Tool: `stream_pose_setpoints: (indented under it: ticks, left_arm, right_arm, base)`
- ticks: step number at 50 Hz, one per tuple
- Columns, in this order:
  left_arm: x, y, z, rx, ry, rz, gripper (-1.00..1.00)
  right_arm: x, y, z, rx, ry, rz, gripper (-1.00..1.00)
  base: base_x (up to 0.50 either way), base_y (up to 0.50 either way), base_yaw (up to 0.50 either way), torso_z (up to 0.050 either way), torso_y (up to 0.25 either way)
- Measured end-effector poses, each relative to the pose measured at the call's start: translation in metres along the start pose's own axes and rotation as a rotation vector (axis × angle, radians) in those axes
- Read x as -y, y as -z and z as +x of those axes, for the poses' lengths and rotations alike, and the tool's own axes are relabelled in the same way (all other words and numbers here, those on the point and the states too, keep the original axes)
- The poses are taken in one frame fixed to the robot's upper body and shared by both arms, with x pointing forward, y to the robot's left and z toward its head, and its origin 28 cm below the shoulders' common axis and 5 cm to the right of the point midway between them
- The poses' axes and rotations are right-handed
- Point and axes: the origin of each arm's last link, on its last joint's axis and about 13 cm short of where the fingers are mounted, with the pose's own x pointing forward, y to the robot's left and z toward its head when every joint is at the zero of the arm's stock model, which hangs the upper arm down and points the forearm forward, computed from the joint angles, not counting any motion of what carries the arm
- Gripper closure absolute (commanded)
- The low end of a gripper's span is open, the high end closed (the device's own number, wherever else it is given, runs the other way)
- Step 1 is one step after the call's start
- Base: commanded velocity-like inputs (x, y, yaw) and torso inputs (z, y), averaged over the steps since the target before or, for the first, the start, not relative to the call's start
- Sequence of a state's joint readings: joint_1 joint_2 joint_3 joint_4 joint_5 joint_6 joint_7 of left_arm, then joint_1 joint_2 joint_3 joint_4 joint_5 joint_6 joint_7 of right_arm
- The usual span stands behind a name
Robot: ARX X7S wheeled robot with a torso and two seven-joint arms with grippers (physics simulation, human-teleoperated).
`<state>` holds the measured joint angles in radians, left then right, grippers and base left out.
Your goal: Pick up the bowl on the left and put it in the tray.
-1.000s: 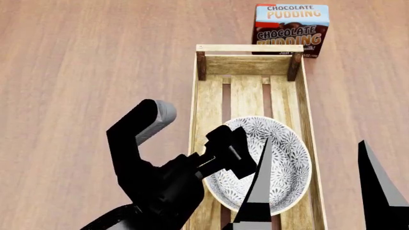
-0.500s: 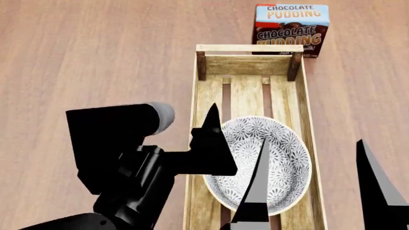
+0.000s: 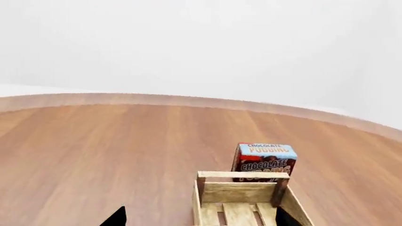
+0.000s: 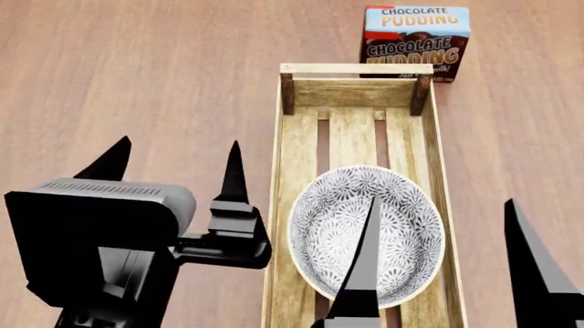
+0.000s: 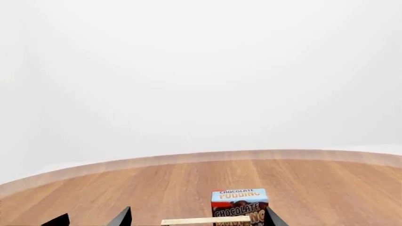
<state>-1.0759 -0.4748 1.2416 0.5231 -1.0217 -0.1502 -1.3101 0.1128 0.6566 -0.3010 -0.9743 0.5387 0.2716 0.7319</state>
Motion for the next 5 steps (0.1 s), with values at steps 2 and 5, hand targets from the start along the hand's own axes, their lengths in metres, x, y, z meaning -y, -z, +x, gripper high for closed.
stream_pose_setpoints:
  ticks: [2, 5]
  left_arm:
    - [-0.0029, 0.0005, -0.0029, 0.006, -0.005, 0.009, -1.00]
    - [-0.0069, 0.0011, -0.0076, 0.015, -0.013, 0.021, -1.00]
  right_arm:
    - [-0.0002, 0.0005, 0.0000, -0.001, -0.001, 0.000, -1.00]
    - [-0.0005, 0.0010, 0.0000, -0.003, -0.002, 0.000, -1.00]
  base:
    - [0.00, 0.00, 0.00, 0.000, 0.000]
    - [0.00, 0.00, 0.00, 0.000, 0.000]
